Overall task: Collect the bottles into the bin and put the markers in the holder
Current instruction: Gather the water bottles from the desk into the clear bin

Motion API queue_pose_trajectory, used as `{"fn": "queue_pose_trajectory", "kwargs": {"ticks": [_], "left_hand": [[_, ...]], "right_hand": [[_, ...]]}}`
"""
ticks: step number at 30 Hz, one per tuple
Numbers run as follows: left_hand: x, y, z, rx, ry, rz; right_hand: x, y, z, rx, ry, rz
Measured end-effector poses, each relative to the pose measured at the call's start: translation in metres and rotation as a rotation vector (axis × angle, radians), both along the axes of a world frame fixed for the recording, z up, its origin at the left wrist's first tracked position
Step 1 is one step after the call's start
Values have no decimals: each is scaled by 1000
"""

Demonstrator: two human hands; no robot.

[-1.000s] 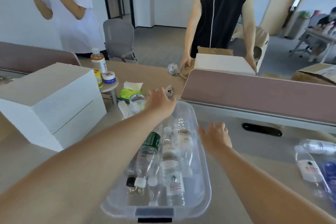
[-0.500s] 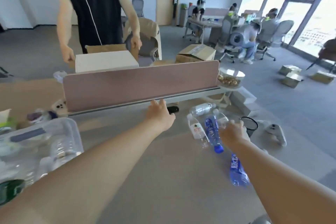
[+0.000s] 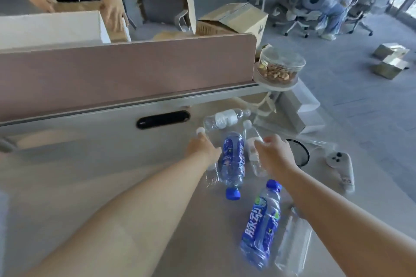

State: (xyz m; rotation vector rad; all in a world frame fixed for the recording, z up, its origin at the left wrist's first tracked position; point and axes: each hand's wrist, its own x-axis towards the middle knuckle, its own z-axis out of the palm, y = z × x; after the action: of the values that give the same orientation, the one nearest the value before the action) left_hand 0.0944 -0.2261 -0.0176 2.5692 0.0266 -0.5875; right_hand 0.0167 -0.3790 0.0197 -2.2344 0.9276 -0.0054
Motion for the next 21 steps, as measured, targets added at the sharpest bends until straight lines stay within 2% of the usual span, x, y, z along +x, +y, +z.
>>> {"fn": "queue_pose_trajectory", "kwargs": {"ticks": [4,8,13,17,21], "left_hand": [[-2,-13,-52,1,69,81],[-4,-9,-62,-10,38,95],[19,32,-3,-53,-108,177],[42,75,61,-136,-273,252],[43,102,93,-105,-329,235]], "right_hand": [[12,-28,-35,-28,47,47],[18,-30,-52,25,15,34],[36,2,-46,35,6,80],[43,42,-68,-20,228,229],[32,73,-83,16,263,144]]}}
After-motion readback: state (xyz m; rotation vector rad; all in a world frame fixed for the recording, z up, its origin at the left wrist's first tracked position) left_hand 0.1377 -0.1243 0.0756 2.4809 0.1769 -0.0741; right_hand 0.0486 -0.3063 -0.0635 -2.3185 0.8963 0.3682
